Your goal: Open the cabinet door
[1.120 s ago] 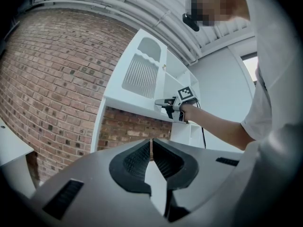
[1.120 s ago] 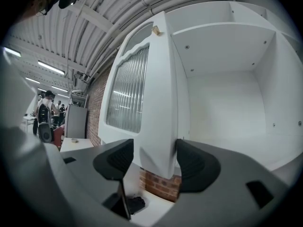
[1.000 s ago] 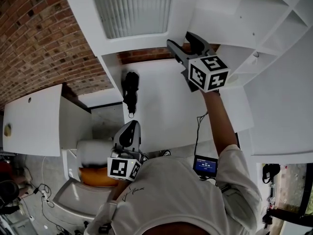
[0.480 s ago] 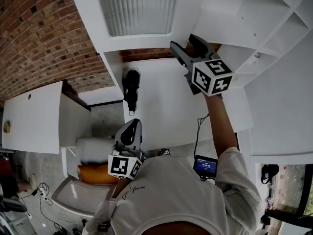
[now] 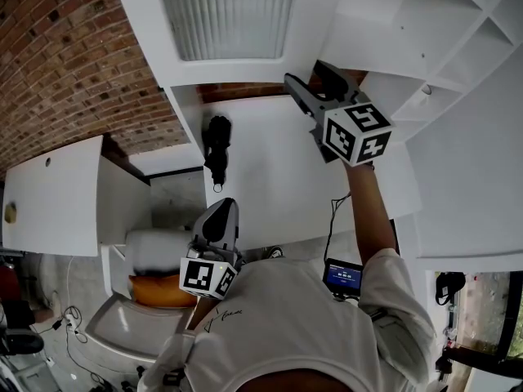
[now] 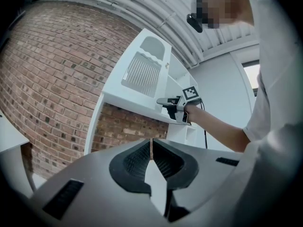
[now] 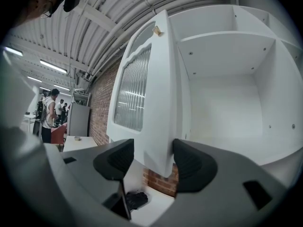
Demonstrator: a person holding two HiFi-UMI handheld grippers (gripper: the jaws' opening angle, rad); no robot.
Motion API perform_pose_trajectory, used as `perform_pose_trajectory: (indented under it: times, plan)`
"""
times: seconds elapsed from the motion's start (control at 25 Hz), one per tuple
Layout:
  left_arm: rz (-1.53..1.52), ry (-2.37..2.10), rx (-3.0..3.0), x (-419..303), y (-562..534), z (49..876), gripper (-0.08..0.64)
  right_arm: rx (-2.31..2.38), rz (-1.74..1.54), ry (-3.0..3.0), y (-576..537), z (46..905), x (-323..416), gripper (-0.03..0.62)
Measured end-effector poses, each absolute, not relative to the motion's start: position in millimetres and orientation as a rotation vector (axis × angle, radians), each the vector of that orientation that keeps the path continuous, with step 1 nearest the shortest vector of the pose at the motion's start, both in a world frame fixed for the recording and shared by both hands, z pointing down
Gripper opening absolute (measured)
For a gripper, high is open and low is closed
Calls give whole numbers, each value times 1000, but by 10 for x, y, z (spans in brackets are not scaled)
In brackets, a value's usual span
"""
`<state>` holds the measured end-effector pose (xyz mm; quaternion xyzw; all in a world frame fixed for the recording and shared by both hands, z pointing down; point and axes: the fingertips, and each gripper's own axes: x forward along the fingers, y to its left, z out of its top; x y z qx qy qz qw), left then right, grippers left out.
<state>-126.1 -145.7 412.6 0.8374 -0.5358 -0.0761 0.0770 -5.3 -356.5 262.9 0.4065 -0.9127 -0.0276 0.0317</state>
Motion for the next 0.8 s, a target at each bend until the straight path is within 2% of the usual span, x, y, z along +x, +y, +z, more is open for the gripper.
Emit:
perform_pose_trajectory:
  times: [0.08, 0.24, 0.8]
  plan:
    - [-233, -1607, 2513, -1251, -1457, 4117, 28, 1249, -94, -2811, -3536, 2634, -38, 262]
    - [-239, -1597, 2511, -1232, -1446, 4124, 28, 1228, -89, -2836, -3480, 2631, 13, 209]
    - [-230, -1588, 2510, -1200, -1429, 4139, 28, 1158, -136, -2840, -3282, 2640, 26, 199]
